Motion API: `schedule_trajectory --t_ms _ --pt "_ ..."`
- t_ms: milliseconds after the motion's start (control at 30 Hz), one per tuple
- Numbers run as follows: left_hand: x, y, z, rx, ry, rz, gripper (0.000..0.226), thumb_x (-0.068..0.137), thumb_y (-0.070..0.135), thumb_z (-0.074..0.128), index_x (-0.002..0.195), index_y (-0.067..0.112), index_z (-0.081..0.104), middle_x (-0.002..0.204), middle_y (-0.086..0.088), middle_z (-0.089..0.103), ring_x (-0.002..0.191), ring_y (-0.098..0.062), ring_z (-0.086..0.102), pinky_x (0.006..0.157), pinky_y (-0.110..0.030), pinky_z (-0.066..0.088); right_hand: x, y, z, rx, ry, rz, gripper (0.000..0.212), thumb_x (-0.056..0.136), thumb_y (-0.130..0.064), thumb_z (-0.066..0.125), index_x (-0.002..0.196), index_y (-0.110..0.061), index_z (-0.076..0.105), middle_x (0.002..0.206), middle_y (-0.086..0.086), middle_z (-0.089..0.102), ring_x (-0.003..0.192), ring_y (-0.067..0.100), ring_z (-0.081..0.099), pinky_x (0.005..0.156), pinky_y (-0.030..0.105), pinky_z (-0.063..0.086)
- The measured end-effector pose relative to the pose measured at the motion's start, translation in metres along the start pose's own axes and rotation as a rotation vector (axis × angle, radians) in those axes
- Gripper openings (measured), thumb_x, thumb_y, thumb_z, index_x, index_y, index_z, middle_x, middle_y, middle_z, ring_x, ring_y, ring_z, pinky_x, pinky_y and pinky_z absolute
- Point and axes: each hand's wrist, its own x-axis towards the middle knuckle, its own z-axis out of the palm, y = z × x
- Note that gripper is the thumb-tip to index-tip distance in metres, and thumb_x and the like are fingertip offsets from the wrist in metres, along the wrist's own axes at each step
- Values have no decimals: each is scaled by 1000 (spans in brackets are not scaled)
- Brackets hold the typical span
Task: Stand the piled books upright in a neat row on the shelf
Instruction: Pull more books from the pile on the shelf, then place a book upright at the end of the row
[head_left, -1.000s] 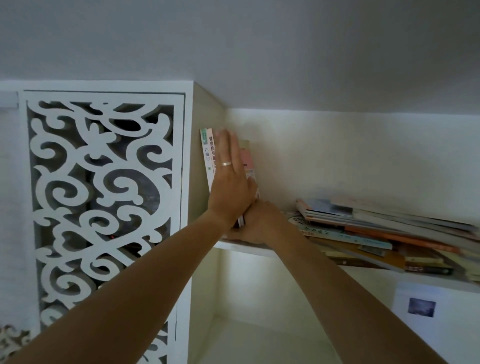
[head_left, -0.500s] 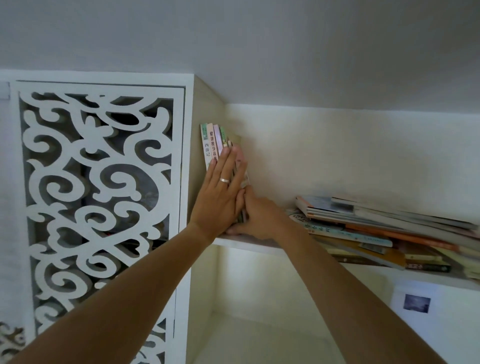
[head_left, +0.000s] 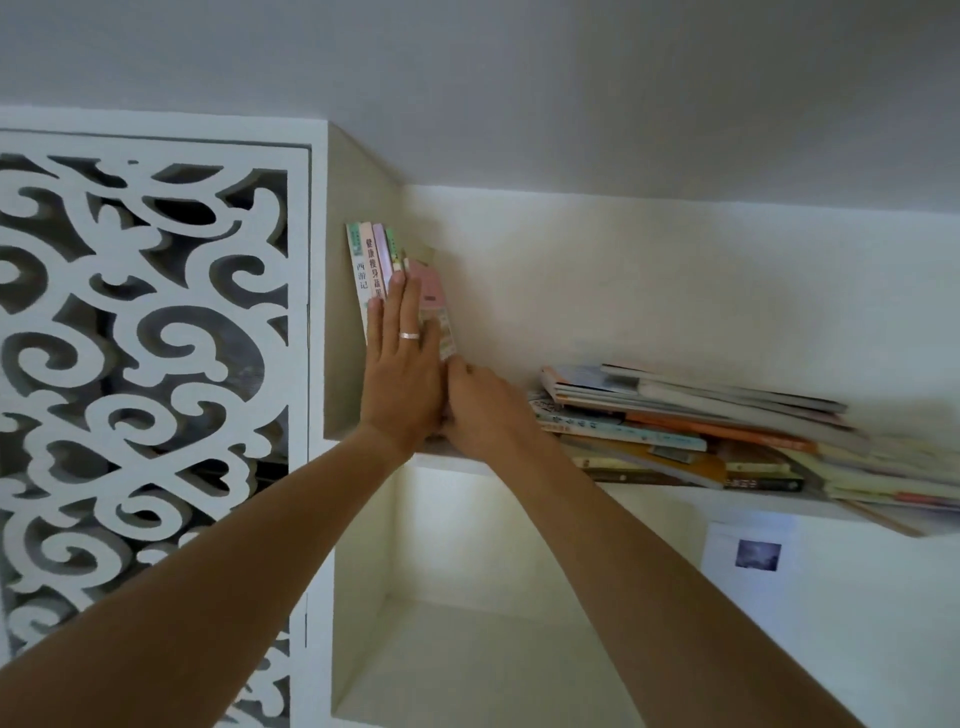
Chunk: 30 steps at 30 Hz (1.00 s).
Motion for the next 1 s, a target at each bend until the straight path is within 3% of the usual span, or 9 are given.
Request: schedule_trajectory --t_ms 100,200,300,400,500,633,767,900,1000 --pt "17 30 -19 -369 137 -71 31 102 23 51 124 5 64 151 -25 47 144 -44 40 121 -56 32 -16 5 -38 -147 144 -33 39 92 -16 64 127 -11 48 118 9 61 104 30 63 71 34 37" --pt "42 70 -43 -757 18 -173 36 104 25 39 129 10 60 133 -13 61 118 -28 59 99 -45 49 -34 31 -76 -352 288 38 47 93 -25 62 136 -14 47 133 12 52 121 31 51 89 37 41" --pt "50 100 -46 -912 -212 -154 50 103 36 29 133 14 62 123 -9 69 112 -24 63 95 -40 49 -49 65 -96 -432 66 499 76 92 -61 53 148 -14 37 156 24 29 145 43 24 117 57 20" --pt "41 123 -40 -994 -394 -31 54 106 42 25 128 19 68 120 -3 73 110 -19 65 99 -40 49 -60 86 -98 -298 -155 742 75 92 -66 39 144 -11 45 152 25 40 141 46 33 117 64 17" --pt "29 128 -35 -1009 -359 1 54 105 42 25 109 17 72 98 -2 70 96 -17 59 87 -39 46 -65 89 -93 -330 -76 536 51 96 -55 37 123 -18 59 123 12 63 117 36 53 104 53 38" --pt "21 96 -33 -978 -187 -17 36 106 39 37 94 15 63 90 1 57 86 -17 54 76 -41 47 -66 81 -98 -149 -23 206 30 98 -37 47 124 -27 59 107 1 70 93 24 62 85 38 51" --pt "12 62 -37 -870 -330 226 31 102 49 46 108 18 50 87 3 65 68 -14 63 64 -36 56 -54 62 -95 -155 -105 158 38 94 -27 56 128 -18 43 98 0 61 98 26 61 110 52 36" --pt "3 43 -36 -650 -306 288 33 105 33 48 131 14 55 111 -8 71 85 -23 71 79 -42 61 -35 41 -71 -251 67 347 52 95 -29 57 143 -18 38 150 16 42 142 34 36 117 69 14" --pt "-6 52 -39 -678 -218 -45 27 108 25 49 132 15 56 112 -10 71 94 -27 72 85 -43 61 -29 30 -62 -194 361 294 61 97 -23 57 151 -16 30 164 22 15 153 39 13 121 65 12"
